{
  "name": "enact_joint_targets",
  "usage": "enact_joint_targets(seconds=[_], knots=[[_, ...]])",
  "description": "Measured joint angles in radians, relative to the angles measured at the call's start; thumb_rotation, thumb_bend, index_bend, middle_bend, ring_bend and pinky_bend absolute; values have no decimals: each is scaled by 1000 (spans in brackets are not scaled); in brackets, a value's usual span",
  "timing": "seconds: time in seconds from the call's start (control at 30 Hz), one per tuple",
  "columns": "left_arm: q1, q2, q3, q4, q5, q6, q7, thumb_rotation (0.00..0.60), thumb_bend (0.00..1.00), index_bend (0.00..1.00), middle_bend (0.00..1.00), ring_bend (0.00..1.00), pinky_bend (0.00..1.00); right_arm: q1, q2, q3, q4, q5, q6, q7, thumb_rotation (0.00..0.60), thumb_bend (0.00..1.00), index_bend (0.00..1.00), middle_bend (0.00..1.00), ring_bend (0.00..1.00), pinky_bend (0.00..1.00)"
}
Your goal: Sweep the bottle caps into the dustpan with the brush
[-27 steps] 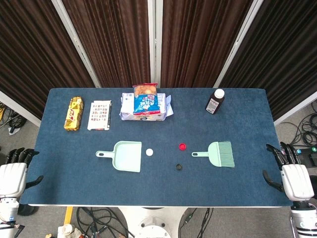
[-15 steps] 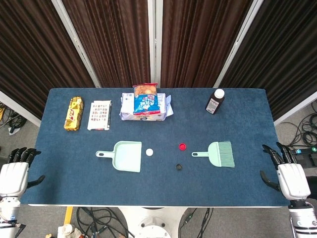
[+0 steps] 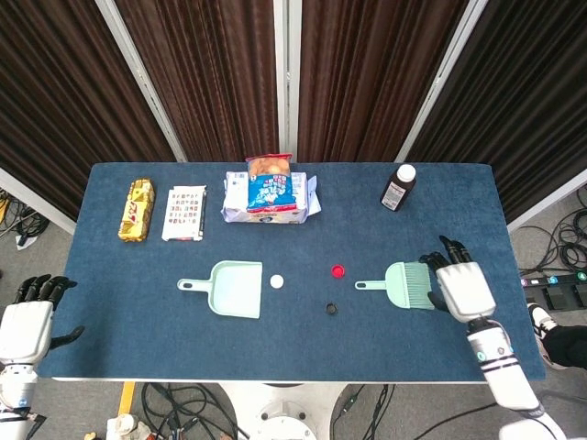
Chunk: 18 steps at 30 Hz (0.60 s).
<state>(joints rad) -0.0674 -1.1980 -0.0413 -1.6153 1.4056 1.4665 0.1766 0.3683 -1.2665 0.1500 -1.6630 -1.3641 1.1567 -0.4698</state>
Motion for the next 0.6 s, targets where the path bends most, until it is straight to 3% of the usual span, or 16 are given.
enact_joint_targets(seconds=[0.23, 0.6], knots=[[5, -7, 7, 18, -10, -14, -24, 600, 122, 270, 208, 131, 131, 118, -215, 6, 136, 109, -88, -224, 600, 158, 390, 349, 77, 144], [2, -17, 9, 51, -24, -43, -57, 600, 123, 277, 208, 131, 131, 157, -373, -36, 318, 134, -93, -263, 600, 157, 417, 402, 119, 159]])
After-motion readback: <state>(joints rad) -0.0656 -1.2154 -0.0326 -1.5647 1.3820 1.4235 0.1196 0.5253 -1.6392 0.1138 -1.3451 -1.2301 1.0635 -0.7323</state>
